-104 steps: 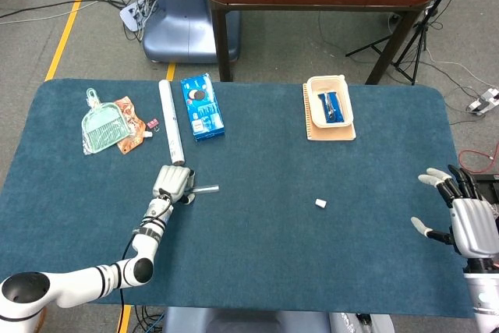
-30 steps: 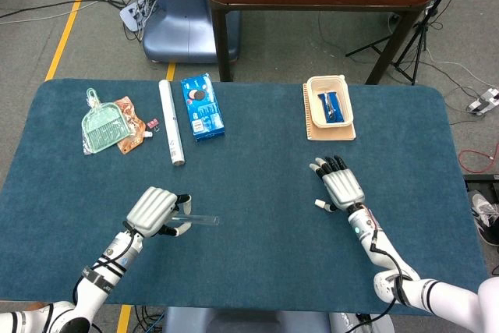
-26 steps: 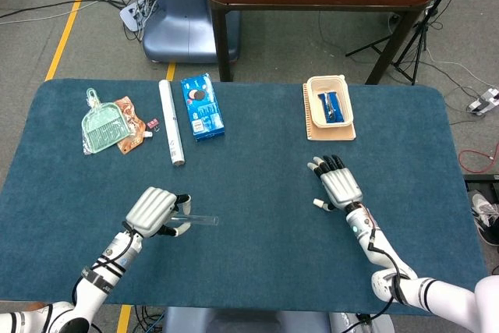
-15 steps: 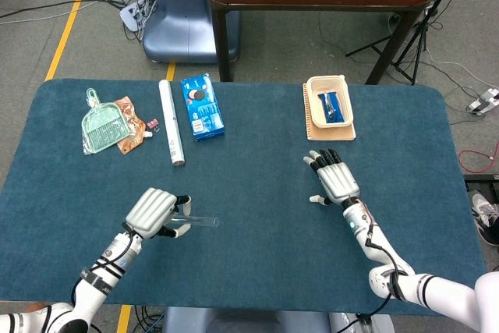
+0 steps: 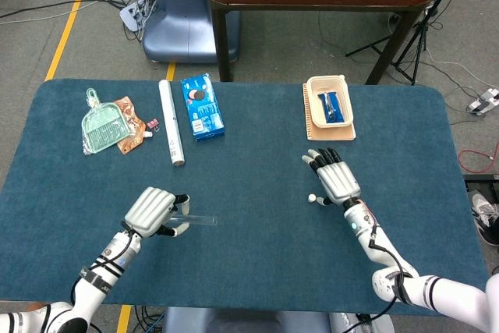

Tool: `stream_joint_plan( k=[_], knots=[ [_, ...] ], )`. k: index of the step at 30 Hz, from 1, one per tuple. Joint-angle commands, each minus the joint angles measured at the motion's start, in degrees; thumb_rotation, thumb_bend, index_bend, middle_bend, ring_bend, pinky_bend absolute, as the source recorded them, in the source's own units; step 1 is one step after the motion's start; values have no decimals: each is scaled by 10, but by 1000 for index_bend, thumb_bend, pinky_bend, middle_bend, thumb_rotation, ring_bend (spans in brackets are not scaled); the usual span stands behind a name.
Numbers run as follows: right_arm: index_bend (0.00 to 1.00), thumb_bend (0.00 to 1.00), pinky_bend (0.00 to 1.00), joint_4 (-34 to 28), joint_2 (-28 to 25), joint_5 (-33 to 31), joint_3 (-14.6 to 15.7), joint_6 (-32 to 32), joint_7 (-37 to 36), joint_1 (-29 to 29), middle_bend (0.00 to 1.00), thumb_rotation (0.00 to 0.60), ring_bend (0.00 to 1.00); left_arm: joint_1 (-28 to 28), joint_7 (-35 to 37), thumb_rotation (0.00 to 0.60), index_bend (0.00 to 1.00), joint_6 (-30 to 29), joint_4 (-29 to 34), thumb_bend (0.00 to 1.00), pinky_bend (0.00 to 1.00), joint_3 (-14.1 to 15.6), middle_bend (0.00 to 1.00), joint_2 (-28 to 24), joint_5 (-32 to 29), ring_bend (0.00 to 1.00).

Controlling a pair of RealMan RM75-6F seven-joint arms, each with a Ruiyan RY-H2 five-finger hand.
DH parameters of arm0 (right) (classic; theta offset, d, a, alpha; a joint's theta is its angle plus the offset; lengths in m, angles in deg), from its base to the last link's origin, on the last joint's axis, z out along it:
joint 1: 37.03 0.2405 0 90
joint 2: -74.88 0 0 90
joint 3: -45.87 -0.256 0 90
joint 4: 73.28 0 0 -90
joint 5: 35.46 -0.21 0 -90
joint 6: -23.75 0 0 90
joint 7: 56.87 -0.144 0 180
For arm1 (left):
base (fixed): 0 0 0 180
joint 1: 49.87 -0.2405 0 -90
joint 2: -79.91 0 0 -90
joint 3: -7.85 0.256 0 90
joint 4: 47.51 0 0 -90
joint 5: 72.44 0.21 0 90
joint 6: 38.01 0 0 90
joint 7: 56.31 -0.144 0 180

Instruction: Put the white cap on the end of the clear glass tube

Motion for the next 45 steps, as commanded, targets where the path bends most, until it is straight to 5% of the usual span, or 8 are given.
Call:
stream_joint_plan(
  k=[1, 7, 45],
  knots=[
    [192, 0, 57, -33, -27, 7, 11, -1, -15, -10, 71, 600, 0, 1, -2, 600, 619, 1, 1, 225, 1000, 0, 1000, 0, 0, 983],
    [351, 0, 57, -37, -31, 6, 29, 8, -15, -13, 98, 600, 0, 4, -7, 600, 620, 5, 5, 225, 1000, 0, 1000, 3, -5, 983],
    [476, 305, 57, 38, 23, -31, 30, 55, -22, 21, 159, 600, 0, 8, -7, 600, 625, 15, -1, 225, 1000, 0, 1000, 5, -20, 983]
  ],
)
